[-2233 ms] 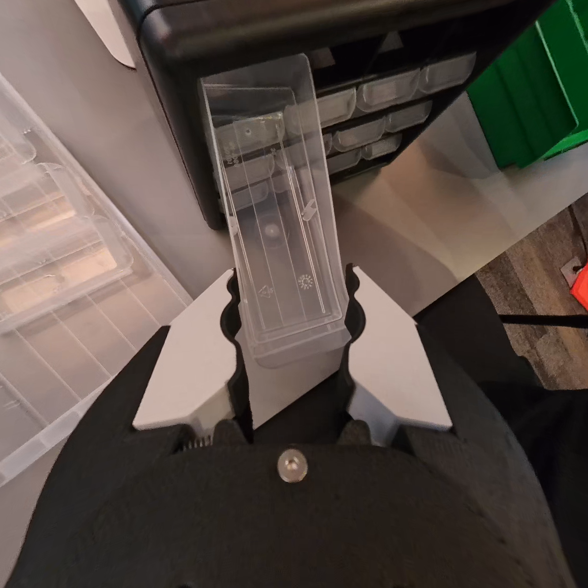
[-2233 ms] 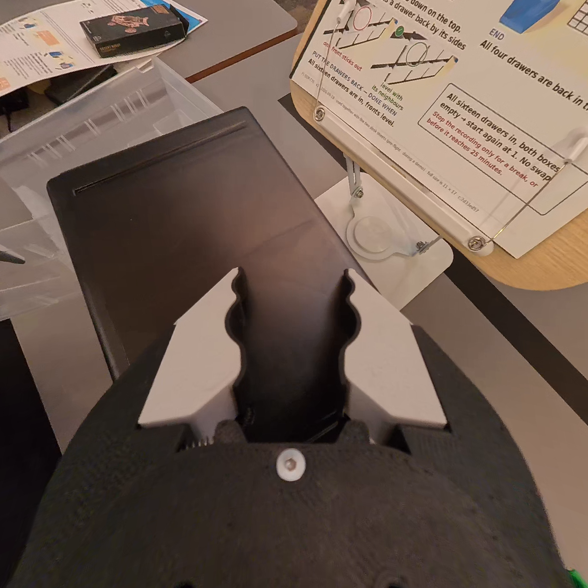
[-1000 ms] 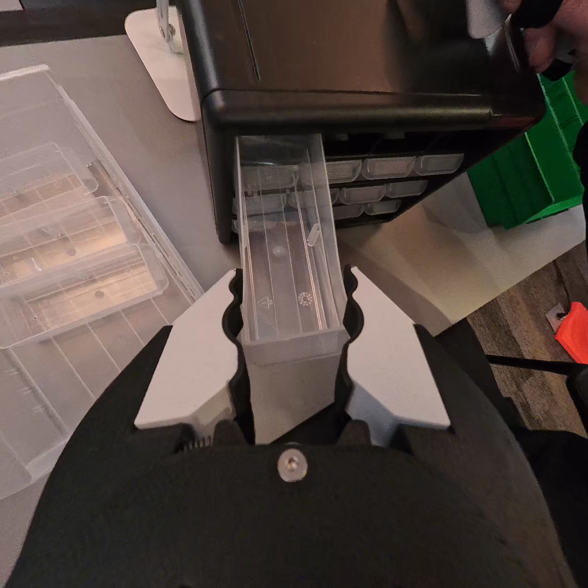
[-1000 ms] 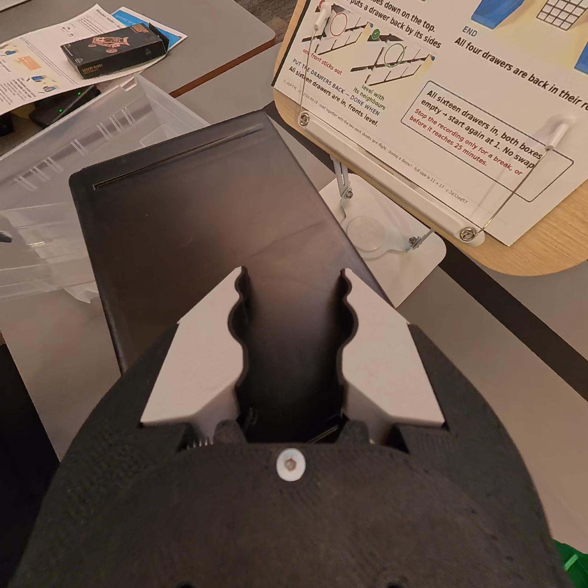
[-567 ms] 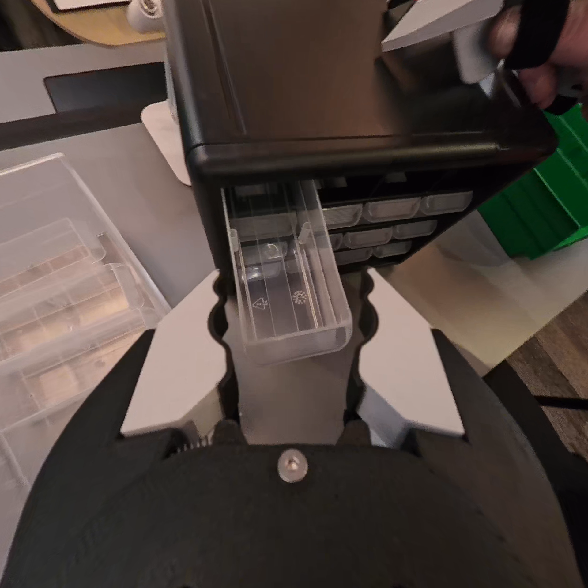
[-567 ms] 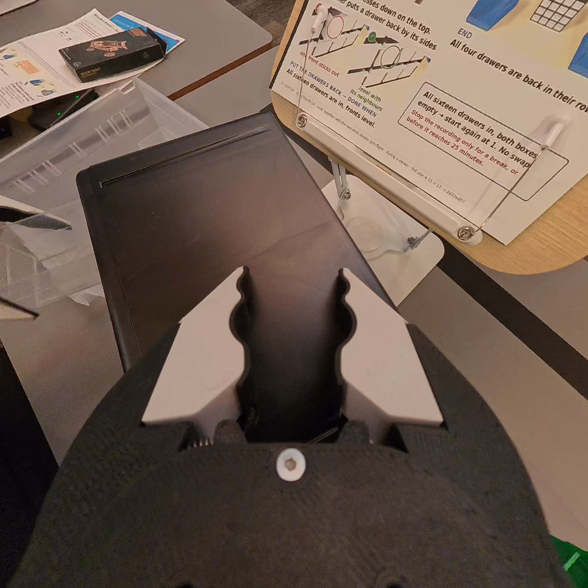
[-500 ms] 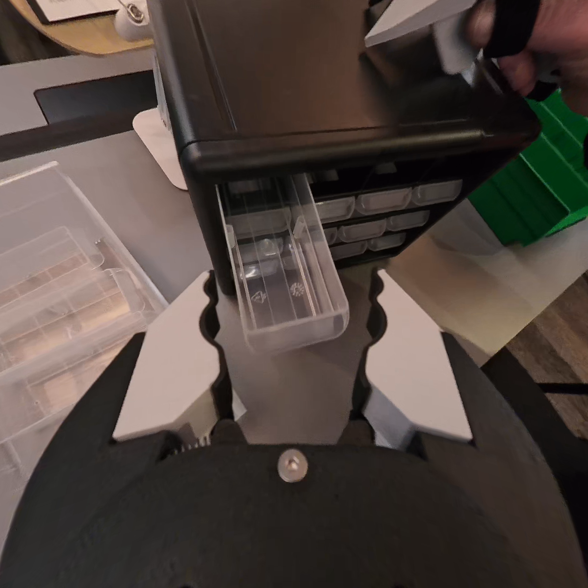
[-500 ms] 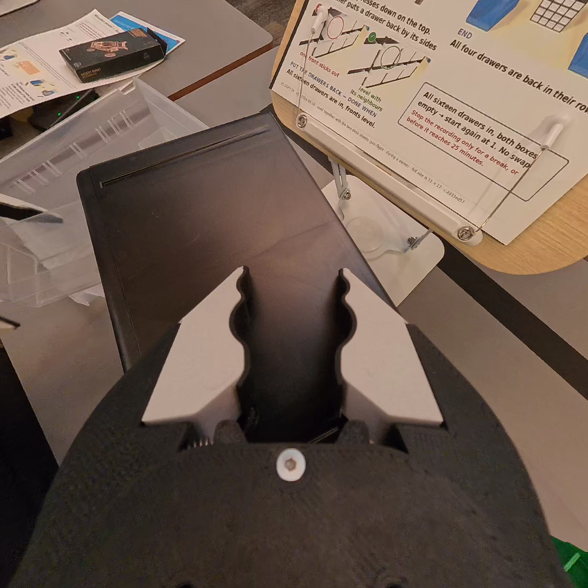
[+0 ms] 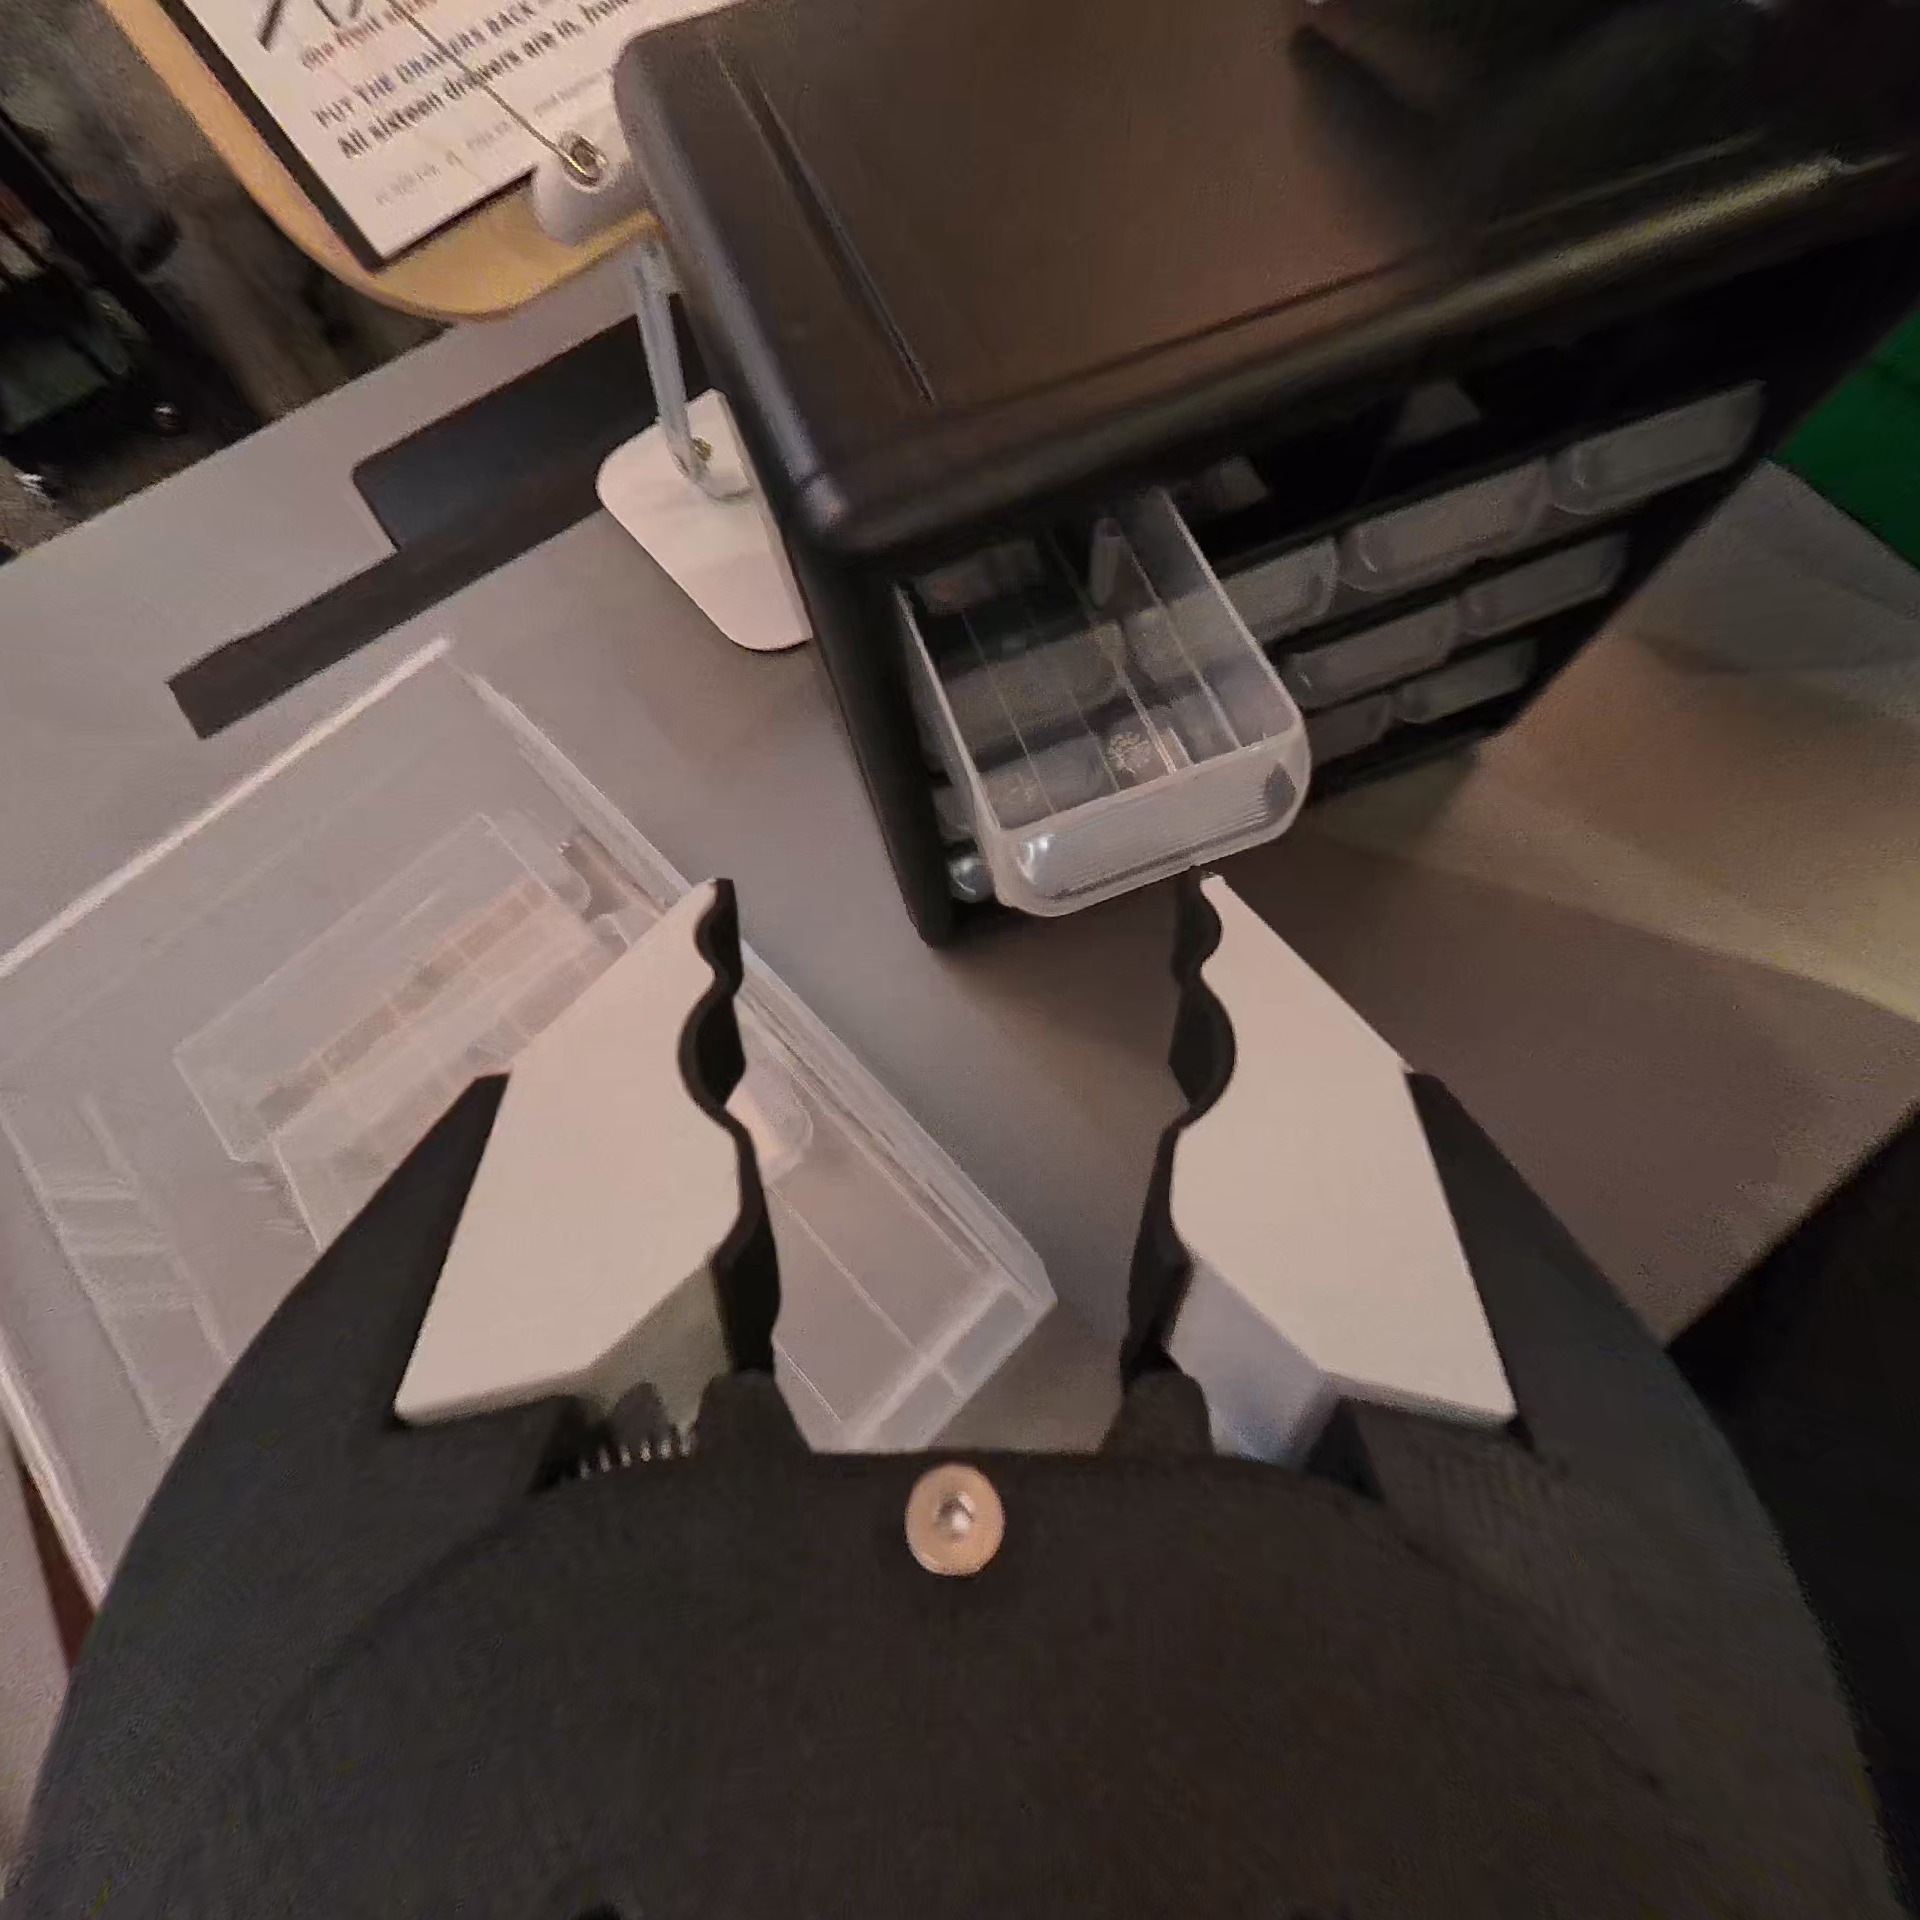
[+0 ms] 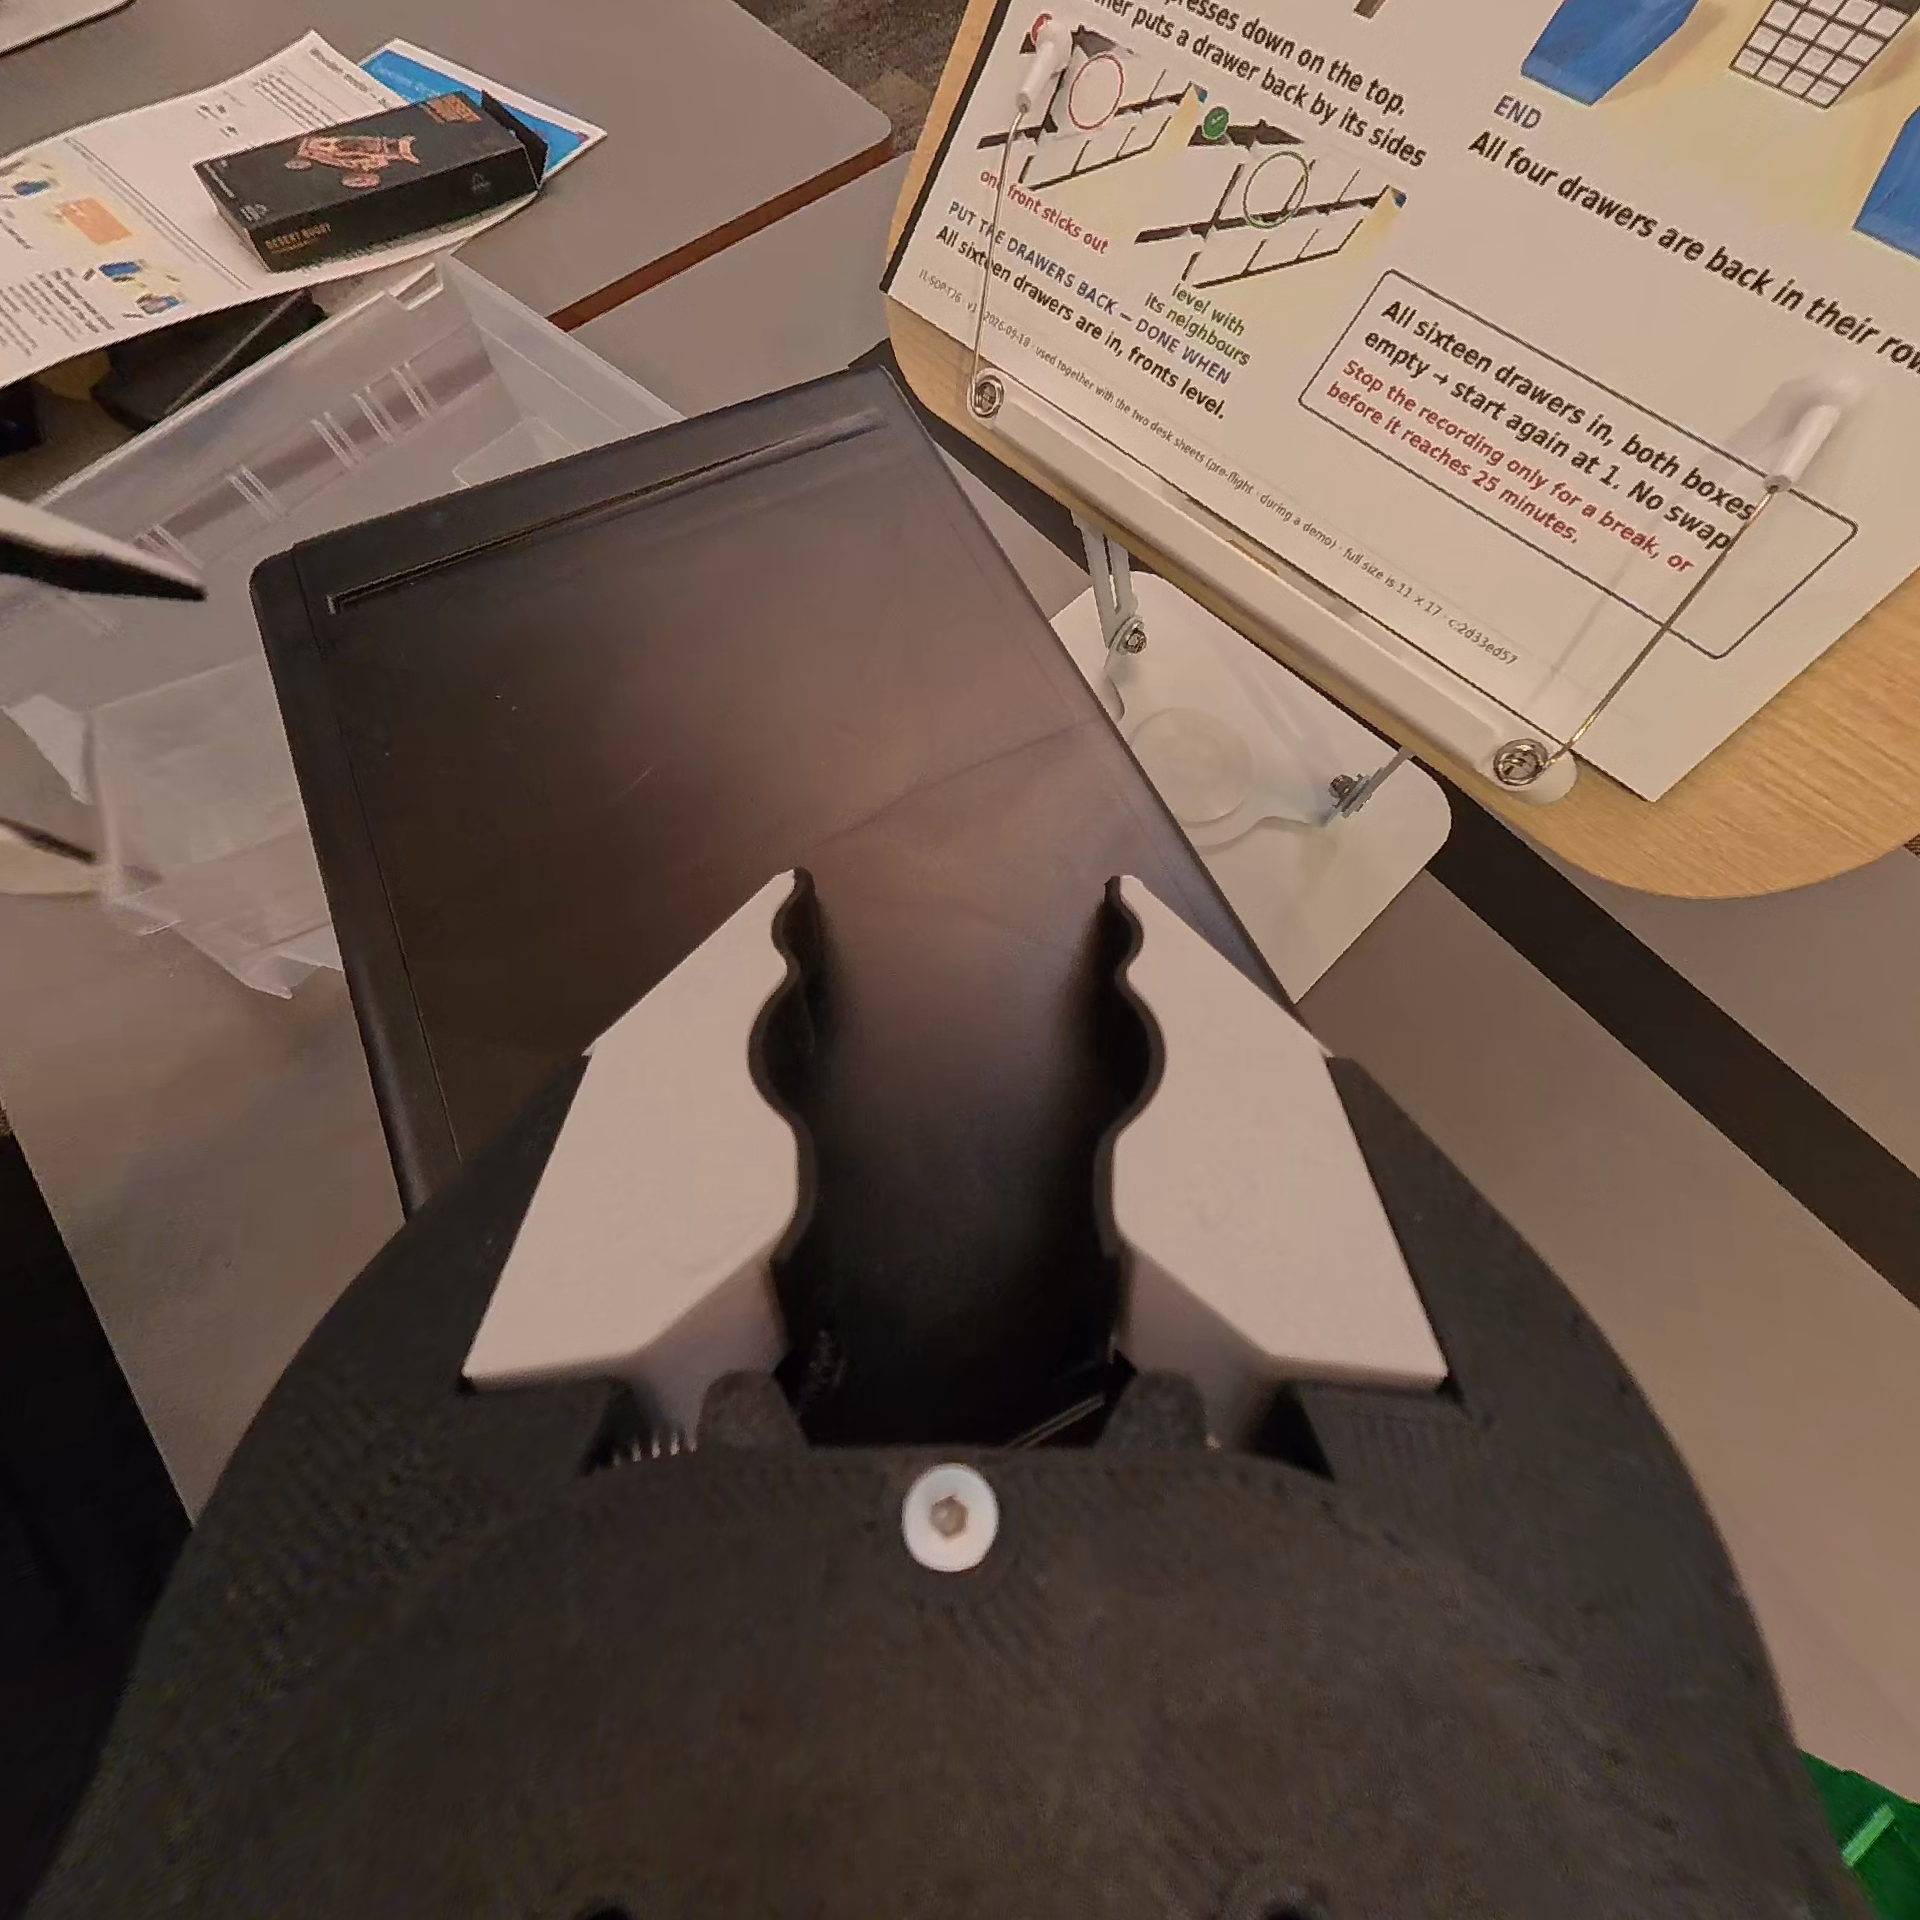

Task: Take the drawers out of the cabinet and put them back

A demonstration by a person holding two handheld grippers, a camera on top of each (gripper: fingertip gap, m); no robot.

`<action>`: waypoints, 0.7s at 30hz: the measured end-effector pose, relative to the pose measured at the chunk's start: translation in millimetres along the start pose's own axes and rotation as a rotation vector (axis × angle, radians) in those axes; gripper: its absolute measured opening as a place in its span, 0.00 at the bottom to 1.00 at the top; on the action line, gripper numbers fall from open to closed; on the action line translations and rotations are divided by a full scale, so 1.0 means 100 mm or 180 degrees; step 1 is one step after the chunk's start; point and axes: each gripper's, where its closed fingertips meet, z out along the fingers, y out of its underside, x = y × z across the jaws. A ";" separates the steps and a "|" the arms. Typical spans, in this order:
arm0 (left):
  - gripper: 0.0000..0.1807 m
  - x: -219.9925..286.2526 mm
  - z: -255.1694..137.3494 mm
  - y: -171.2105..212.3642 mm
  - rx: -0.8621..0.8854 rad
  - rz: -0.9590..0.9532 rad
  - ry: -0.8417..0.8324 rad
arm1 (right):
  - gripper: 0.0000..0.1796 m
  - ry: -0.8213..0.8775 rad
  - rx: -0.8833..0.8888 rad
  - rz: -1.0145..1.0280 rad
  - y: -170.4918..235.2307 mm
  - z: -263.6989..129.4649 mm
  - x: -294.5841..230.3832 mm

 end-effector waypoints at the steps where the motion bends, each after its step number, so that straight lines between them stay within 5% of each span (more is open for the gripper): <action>1: 0.47 -0.04 0.06 -0.04 0.0008 -0.0008 -0.0082 | 0.30 0.0001 0.0000 0.0000 0.00 0.00 0.00; 5: 0.54 -0.26 0.29 -0.21 0.0067 -0.0147 -0.0403 | 0.30 0.0003 -0.0008 0.0003 0.00 0.00 0.00; 12: 0.51 -0.42 0.57 -0.22 -0.0128 -0.0268 -0.0600 | 0.30 0.0004 0.0000 -0.0001 0.00 0.00 0.00; 16: 0.46 -0.41 0.34 -0.13 -0.0160 -0.0244 -0.0464 | 0.31 -0.0033 -0.0023 -0.0018 0.00 0.01 0.00; 21: 0.43 -0.56 -0.14 0.53 -0.0802 -0.0441 -0.0419 | 0.31 -0.0035 -0.0012 -0.0021 0.00 0.01 0.00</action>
